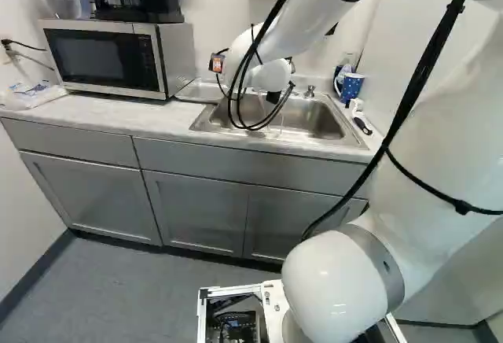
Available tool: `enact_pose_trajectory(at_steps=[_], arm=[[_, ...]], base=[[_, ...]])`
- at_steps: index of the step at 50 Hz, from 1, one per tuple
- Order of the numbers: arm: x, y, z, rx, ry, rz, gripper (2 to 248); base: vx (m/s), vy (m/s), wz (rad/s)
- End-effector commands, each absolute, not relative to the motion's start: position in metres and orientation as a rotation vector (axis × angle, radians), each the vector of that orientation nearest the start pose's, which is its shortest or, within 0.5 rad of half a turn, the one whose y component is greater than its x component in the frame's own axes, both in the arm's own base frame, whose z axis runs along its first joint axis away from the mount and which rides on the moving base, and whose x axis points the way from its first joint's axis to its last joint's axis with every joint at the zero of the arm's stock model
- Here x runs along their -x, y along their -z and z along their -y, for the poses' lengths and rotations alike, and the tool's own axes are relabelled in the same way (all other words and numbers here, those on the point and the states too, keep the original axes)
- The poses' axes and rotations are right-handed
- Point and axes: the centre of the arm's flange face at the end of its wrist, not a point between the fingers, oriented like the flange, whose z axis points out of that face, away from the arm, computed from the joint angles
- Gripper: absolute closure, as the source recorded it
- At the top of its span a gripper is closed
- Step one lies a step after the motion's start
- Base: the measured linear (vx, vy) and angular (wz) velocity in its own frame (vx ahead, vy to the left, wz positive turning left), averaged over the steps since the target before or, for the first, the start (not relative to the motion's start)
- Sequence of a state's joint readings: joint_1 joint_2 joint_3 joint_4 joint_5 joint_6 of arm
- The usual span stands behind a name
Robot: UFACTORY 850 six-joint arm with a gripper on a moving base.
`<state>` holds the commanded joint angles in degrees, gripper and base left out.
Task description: Rinse the cup and place it in the tray
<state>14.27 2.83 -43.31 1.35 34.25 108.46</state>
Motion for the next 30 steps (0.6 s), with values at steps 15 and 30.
enact_pose_trajectory(at_steps=[15, 30], arm=[[-0.4660, -0.5515, -0.1173, 1.123, 0.649, -1.386, 124], [-0.4660, -0.5515, -0.1173, 1.123, 0.649, -1.386, 124]], base=[[0.000, 0.000, 0.000], [0.000, 0.000, 0.000]])
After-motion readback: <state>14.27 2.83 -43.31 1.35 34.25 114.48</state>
